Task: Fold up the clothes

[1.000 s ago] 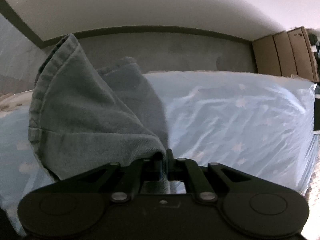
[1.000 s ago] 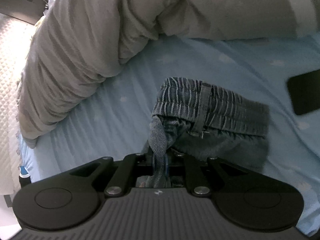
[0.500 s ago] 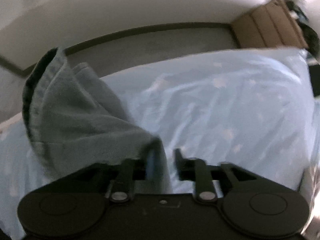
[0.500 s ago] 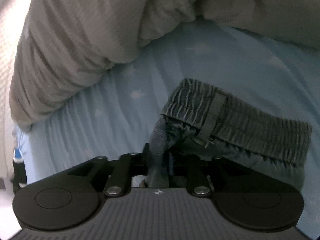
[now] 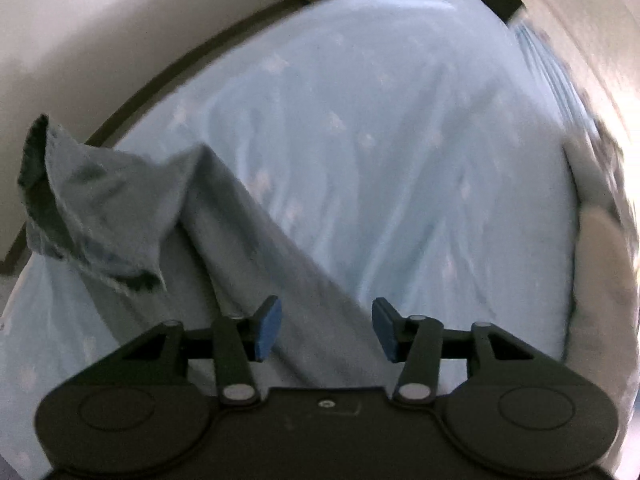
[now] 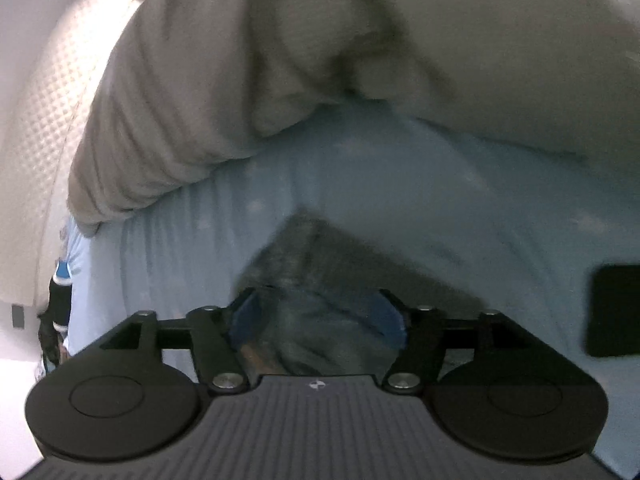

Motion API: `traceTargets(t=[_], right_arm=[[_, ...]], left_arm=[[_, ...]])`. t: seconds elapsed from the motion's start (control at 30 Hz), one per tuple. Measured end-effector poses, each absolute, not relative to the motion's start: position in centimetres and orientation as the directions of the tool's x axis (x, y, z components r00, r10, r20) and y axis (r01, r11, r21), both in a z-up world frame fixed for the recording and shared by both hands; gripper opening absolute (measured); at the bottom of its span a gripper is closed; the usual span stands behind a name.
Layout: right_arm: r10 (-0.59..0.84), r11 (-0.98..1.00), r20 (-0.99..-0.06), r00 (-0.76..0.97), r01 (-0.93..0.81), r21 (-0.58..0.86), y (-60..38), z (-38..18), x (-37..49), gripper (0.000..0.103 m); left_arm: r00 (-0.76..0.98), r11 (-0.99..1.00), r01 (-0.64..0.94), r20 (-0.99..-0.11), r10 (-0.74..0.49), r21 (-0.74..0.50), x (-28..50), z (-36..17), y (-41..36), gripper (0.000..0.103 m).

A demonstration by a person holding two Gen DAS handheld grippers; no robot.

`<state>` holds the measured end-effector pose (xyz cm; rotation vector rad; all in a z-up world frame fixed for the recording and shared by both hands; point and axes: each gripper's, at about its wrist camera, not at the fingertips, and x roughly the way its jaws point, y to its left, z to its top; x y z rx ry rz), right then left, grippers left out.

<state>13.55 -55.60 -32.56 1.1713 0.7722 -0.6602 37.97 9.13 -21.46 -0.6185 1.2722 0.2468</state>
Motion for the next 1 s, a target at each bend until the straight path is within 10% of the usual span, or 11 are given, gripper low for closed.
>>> traceTargets(t=[0.77, 1.0], right_arm=[[0.067, 0.147, -0.761, 0.645, 0.748, 0.647, -57.3, -41.4, 11.1, 0.083], [0.05, 0.229, -0.76, 0.648, 0.733, 0.64, -57.3, -38.8, 12.1, 0.026]], left_arm=[[0.272, 0.981, -0.192, -0.962, 0.016, -0.038, 26.4, -16.2, -4.9, 0.048], [0.268, 0.989, -0.146, -0.962, 0.059, 0.02, 25.5, -16.1, -7.6, 0.049]])
